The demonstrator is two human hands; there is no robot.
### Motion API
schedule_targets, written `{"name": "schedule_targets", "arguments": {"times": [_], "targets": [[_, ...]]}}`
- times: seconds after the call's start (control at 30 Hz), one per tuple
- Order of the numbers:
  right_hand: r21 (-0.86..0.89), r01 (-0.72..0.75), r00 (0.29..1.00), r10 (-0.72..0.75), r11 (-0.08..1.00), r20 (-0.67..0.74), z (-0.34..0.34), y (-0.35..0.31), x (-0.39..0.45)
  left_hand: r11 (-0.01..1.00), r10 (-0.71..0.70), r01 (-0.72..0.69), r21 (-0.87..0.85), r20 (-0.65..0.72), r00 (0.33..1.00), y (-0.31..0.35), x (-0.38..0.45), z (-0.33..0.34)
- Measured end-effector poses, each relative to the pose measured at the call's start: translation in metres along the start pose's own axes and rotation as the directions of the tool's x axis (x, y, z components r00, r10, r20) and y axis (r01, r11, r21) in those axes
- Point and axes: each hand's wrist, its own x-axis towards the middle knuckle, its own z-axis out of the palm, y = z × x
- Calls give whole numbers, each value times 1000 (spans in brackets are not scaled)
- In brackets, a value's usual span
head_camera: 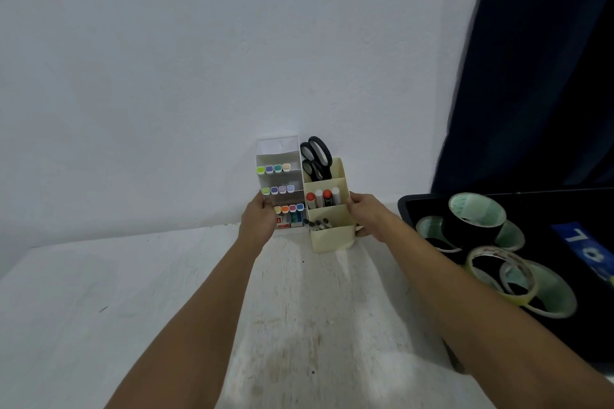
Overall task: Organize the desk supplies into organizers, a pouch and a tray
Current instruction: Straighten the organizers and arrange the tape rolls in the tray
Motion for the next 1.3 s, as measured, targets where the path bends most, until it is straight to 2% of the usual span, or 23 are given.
{"name": "schedule_targets", "arguments": {"times": [0.2, 0.43, 0.57, 0.67, 0.83, 0.93, 1.1, 1.3], "targets": [[-101, 53, 995, -61, 993, -78, 9, 4, 0, 1000, 7, -7, 19, -9, 1000, 1, -2, 0], [-96, 36, 992, -47, 995, -117, 15, 1, -6, 1000, -20, 20, 24, 11, 1000, 10, -6, 0], [-48, 10, 993, -15, 999, -113, 17, -1, -9, 988, -151, 151, -1, 58, 987, 19, -11, -6], [-42, -12, 993, 7, 999, -119, 12, -5, -24, 975, -223, 223, -10, 3, 975, 20, -29, -5], [-192, 132, 983, -153, 972, -97, -12, -14, -54, 997, -75, 66, -47, -229, 971, 27, -86, 10], [-267, 260, 956, -287, 928, -64, -31, -16, -80, 995, 94, -95, 13, -324, 942, 47, -119, 32], [-417, 432, 857, -509, 800, -87, -86, 0, -132, 964, 262, -247, 94, -225, 938, 94, -164, 81], [-517, 411, 795, -572, 751, -200, -196, 51, -193, 927, 354, -340, 156, -75, 932, 135, -227, 155]]}}
